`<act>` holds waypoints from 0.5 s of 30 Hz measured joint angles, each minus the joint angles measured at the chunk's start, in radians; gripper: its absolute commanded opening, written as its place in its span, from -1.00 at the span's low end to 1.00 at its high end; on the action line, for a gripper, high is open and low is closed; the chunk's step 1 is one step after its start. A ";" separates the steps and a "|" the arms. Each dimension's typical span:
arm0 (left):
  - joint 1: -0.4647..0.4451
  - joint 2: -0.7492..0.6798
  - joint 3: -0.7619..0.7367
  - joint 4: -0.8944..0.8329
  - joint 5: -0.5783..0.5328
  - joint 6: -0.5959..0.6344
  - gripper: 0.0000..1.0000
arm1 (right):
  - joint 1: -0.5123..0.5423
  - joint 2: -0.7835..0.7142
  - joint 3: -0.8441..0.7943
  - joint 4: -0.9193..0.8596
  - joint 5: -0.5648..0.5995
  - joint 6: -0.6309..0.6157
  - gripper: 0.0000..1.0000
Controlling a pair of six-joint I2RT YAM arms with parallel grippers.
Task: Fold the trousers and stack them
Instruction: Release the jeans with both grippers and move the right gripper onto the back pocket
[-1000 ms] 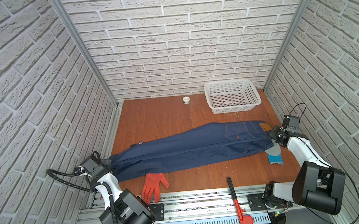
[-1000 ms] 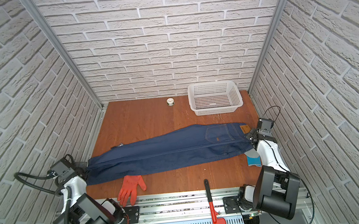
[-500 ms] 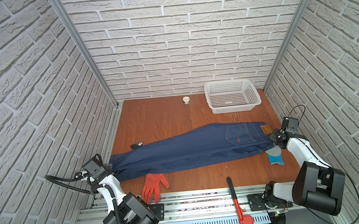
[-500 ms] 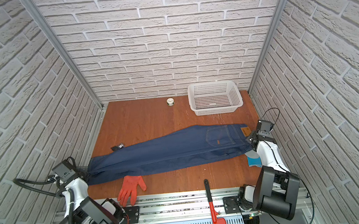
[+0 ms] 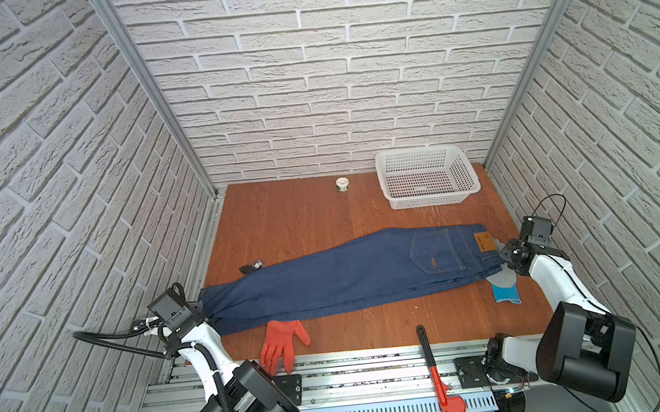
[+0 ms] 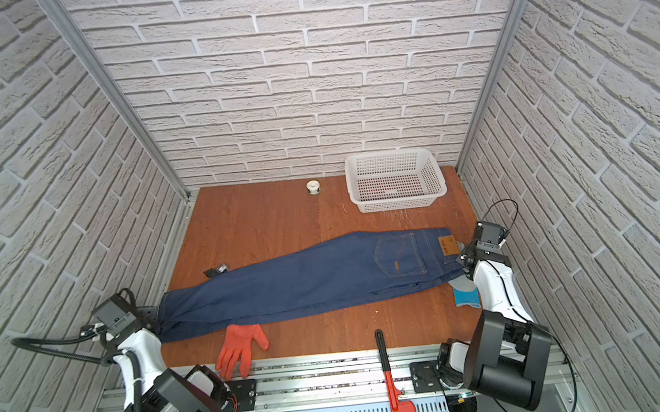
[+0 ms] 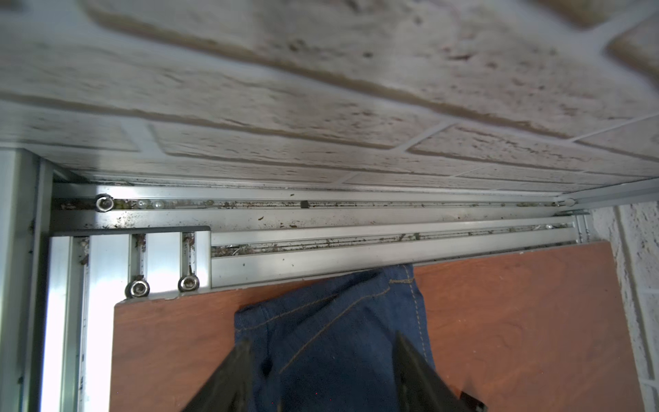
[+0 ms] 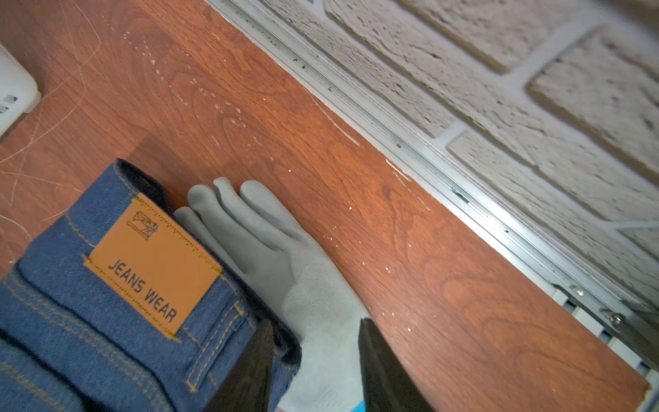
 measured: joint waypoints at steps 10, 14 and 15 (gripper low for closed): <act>-0.001 -0.014 0.174 -0.106 0.107 0.027 0.47 | 0.194 -0.073 0.122 -0.061 -0.084 0.053 -0.07; -0.048 0.027 0.191 -0.129 0.202 0.061 0.47 | 0.362 0.007 0.168 -0.098 -0.126 0.099 -0.11; -0.071 0.040 0.192 -0.136 0.225 0.071 0.47 | 0.401 0.042 0.181 -0.104 -0.137 0.111 -0.12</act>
